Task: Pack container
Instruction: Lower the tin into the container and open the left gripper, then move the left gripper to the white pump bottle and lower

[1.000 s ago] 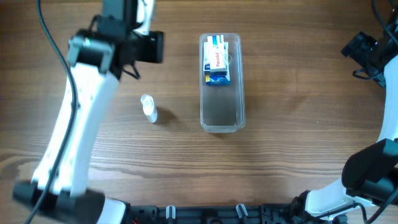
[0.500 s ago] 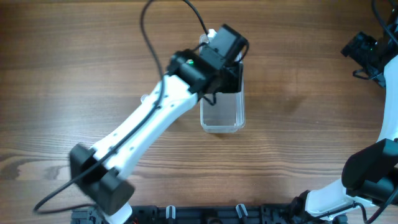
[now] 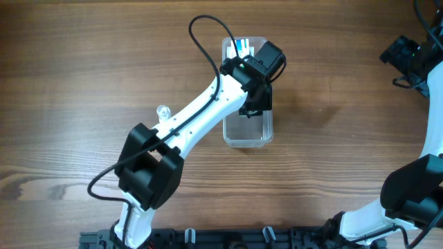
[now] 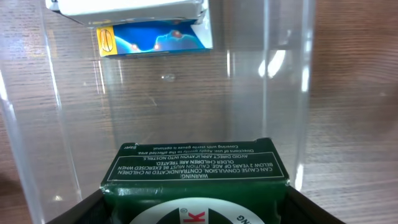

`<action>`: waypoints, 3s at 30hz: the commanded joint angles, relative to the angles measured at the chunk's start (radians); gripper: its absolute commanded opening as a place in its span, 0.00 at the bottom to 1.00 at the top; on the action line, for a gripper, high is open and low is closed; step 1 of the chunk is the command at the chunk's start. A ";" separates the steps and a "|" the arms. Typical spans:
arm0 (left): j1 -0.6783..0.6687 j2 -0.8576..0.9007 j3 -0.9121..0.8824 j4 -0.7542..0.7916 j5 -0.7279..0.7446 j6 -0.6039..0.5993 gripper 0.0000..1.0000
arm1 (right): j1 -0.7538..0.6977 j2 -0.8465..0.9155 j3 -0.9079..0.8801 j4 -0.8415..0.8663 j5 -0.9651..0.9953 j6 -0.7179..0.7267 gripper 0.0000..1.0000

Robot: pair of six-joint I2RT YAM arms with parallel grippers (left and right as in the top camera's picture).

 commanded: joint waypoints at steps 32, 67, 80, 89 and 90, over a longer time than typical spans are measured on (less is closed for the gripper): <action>0.114 -0.115 0.027 0.070 -0.002 0.205 0.77 | 0.003 0.014 0.000 0.002 0.017 0.014 1.00; 0.435 -0.201 -0.124 -0.459 -0.086 0.299 1.00 | 0.003 0.014 0.000 0.002 0.017 0.014 1.00; 0.474 -0.192 -0.272 -0.288 0.048 0.356 1.00 | 0.003 0.014 0.000 0.002 0.017 0.014 1.00; 0.474 -0.192 -0.329 -0.243 0.055 0.369 1.00 | 0.003 0.014 0.000 0.002 0.017 0.014 1.00; 0.474 -0.192 -0.336 -0.236 0.055 0.369 1.00 | 0.003 0.014 0.000 0.002 0.017 0.014 1.00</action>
